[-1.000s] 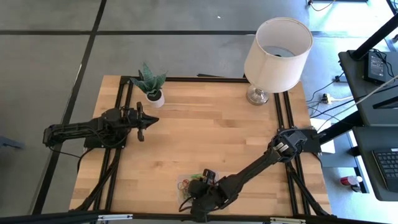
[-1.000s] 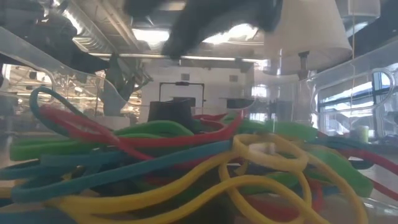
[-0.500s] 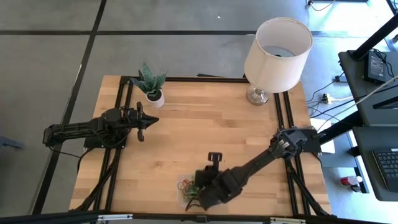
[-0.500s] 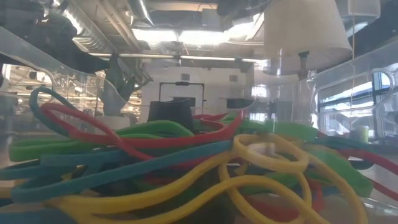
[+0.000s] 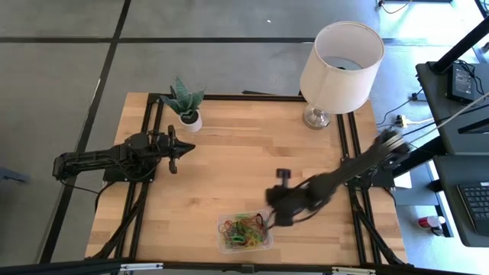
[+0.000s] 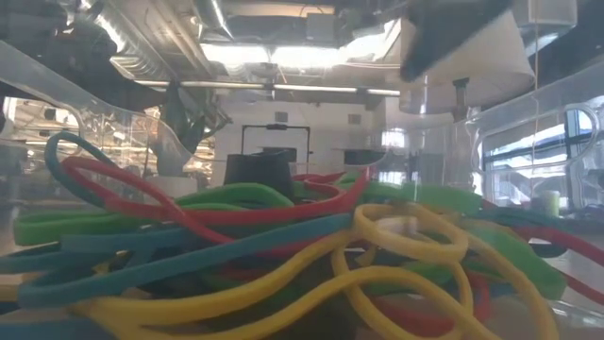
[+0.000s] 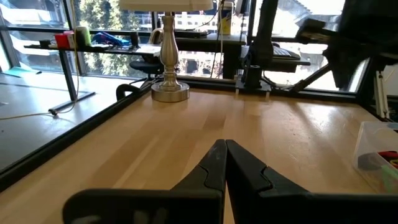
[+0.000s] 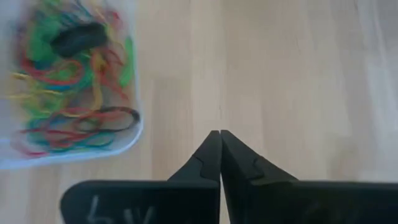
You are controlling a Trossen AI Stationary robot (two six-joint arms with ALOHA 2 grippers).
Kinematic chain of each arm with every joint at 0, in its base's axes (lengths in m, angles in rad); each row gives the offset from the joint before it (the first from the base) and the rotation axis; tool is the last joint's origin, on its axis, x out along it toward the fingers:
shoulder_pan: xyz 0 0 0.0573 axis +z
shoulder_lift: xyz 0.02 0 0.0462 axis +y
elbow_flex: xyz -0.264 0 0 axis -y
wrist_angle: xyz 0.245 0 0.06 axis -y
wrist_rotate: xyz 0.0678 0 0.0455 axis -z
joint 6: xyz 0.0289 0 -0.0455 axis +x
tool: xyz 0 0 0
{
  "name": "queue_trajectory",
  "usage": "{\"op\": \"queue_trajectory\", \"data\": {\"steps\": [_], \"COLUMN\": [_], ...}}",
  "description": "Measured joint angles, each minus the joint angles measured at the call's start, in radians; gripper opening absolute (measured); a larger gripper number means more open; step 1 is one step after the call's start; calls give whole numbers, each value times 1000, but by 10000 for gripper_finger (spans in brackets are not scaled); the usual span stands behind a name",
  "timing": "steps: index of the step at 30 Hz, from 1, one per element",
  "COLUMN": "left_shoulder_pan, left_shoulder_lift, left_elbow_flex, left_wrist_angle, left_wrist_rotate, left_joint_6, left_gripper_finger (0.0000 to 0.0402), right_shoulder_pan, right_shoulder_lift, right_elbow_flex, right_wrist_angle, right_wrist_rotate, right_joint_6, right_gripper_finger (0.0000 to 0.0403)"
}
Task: Pick and place rubber bands into bin
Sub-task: Return to Home Position
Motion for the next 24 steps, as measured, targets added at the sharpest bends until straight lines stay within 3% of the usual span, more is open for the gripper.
{"op": "queue_trajectory", "data": {"steps": [7, 12, 17, 24], "left_shoulder_pan": [0, 0, 0, 0], "left_shoulder_lift": [0, 0, 0, 0], "left_elbow_flex": [0, 0, 0, 0], "left_wrist_angle": [0, 0, 0, 0], "left_wrist_rotate": [0, 0, 0, 0], "left_joint_6": [0, 0, 0, 0], "left_gripper_finger": [2, 2, 2, 2], "right_shoulder_pan": [-4, -22, -106, -197], "right_shoulder_lift": [-515, -831, -1055, -1272], "right_elbow_flex": [-570, -851, -1018, -1157], "right_wrist_angle": [442, 606, 690, 755], "right_wrist_rotate": [-90, -206, -331, -391], "right_joint_6": [-100, -240, -262, -284], "right_gripper_finger": [2, 2, 2, 2]}}
